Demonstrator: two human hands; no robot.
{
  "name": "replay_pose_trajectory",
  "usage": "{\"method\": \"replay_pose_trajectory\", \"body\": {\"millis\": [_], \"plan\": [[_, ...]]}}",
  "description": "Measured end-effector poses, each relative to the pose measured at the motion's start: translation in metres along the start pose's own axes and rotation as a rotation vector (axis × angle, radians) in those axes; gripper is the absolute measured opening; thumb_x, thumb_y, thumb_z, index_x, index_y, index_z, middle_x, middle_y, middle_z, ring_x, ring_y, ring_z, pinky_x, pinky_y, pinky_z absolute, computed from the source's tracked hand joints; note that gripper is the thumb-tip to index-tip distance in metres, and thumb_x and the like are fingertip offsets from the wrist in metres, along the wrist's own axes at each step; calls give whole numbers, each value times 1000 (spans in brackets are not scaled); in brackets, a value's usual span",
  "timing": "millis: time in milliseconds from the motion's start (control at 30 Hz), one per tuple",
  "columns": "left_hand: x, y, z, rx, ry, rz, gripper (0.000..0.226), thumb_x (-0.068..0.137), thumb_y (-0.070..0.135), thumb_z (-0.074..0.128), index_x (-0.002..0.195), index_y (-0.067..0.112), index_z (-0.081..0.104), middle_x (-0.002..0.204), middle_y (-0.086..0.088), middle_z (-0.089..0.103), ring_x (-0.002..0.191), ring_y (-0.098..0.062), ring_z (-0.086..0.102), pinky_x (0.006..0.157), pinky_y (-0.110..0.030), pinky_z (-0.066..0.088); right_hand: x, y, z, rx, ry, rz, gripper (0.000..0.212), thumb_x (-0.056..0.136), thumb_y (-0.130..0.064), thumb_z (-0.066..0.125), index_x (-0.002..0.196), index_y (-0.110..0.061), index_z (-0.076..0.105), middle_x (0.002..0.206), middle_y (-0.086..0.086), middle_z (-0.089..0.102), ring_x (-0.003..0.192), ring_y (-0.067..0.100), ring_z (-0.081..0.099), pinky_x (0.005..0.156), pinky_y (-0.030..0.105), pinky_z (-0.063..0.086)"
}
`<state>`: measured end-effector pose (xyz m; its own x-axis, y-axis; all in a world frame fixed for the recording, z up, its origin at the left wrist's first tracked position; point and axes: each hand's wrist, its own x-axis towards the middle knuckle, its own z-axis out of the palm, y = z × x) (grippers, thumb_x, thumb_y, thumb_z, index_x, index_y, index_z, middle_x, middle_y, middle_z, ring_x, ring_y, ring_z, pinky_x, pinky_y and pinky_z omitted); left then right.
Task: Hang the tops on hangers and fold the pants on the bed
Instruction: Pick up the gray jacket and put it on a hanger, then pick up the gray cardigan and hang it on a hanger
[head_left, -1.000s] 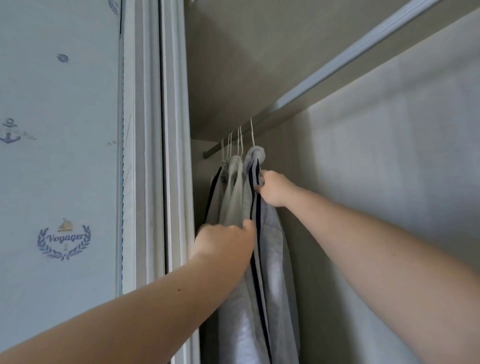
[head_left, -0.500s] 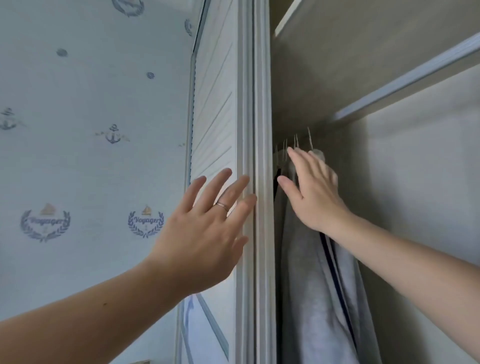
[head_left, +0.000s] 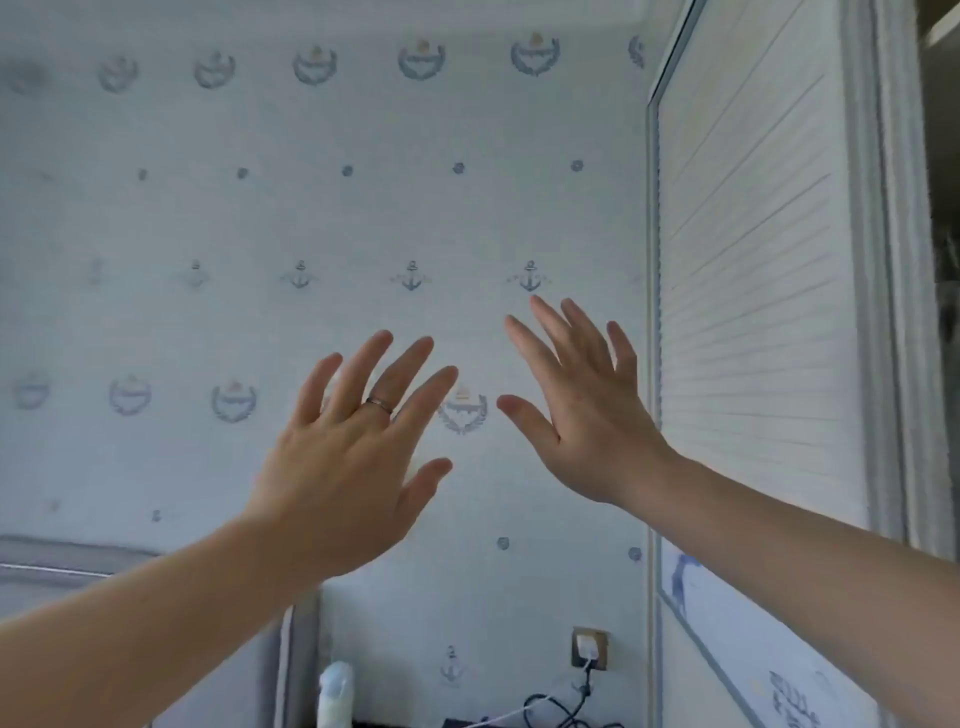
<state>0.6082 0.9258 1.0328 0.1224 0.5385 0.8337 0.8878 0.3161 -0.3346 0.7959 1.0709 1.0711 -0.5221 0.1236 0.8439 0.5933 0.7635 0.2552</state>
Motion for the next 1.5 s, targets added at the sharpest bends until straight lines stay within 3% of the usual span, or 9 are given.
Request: {"method": "replay_pose_trajectory", "body": {"millis": [133, 300, 367, 500, 633, 733, 1000, 1300, 1500], "plan": [[-101, -89, -34, 16, -88, -203, 73, 95, 63, 26, 158, 29, 22, 167, 0, 17, 155, -28, 6, 120, -52, 13, 5, -131, 30, 213, -48, -98, 70, 98, -63, 11, 160, -30, 9, 168, -5, 2, 155, 19, -7, 122, 50, -7], [-252, -177, -73, 87, -277, -483, 77, 93, 67, 16, 160, 30, 15, 169, 2, 5, 155, -24, -7, 124, -53, 7, -20, -296, 72, 423, -141, -291, 68, 101, -61, 18, 160, -27, 13, 168, -1, 9, 156, 23, 2, 122, 53, -2], [-316, -200, -89, 115, -323, -601, 77, 92, 67, 16, 160, 29, 16, 169, 2, 6, 155, -24, -7, 124, -51, 5, -39, -360, 88, 502, -198, -339, 69, 101, -61, 20, 159, -24, 21, 167, 1, 16, 155, 26, 11, 122, 57, 6], [-445, -218, -119, 177, -431, -780, 73, 94, 63, 27, 158, 27, 27, 167, 0, 15, 155, -25, 3, 123, -51, 11, -88, -474, 118, 637, -352, -458, 69, 100, -59, 23, 158, -22, 28, 166, 5, 21, 153, 30, 20, 118, 61, 12], [-561, -213, -141, 244, -578, -959, 71, 95, 54, 52, 157, 26, 31, 166, -2, 19, 154, -28, 10, 121, -49, 11, -139, -561, 146, 796, -513, -516, 70, 98, -61, 22, 157, -25, 30, 165, 2, 23, 152, 27, 19, 118, 59, 10], [-627, -209, -149, 276, -715, -1086, 72, 97, 56, 49, 159, 29, 23, 168, 1, 13, 155, -26, 4, 121, -47, 7, -169, -618, 173, 871, -604, -579, 75, 94, -67, 13, 157, -29, 26, 166, -2, 17, 154, 23, 11, 119, 54, 4], [-722, -256, -104, 254, -942, -1283, 71, 100, 61, 32, 159, 34, 4, 168, 4, -3, 154, -23, -9, 123, -46, 4, -184, -750, 262, 986, -787, -679, 65, 101, -62, 25, 158, -31, 21, 166, -3, 15, 154, 20, 7, 121, 49, -4], [-772, -365, 5, 182, -1015, -1466, 67, 101, 59, 35, 159, 33, 14, 168, 1, 7, 154, -23, -3, 121, -46, 5, -148, -856, 405, 997, -972, -769, 64, 102, -56, 33, 158, -30, 19, 166, -4, 16, 154, 18, 6, 121, 47, -5], [-816, -393, 68, 70, -1112, -1588, 67, 100, 59, 37, 158, 32, 18, 168, 1, 12, 154, -23, 1, 121, -46, 9, -151, -906, 495, 883, -1189, -724, 62, 102, -54, 34, 158, -30, 21, 166, -3, 18, 153, 19, 9, 122, 50, 2]]}}
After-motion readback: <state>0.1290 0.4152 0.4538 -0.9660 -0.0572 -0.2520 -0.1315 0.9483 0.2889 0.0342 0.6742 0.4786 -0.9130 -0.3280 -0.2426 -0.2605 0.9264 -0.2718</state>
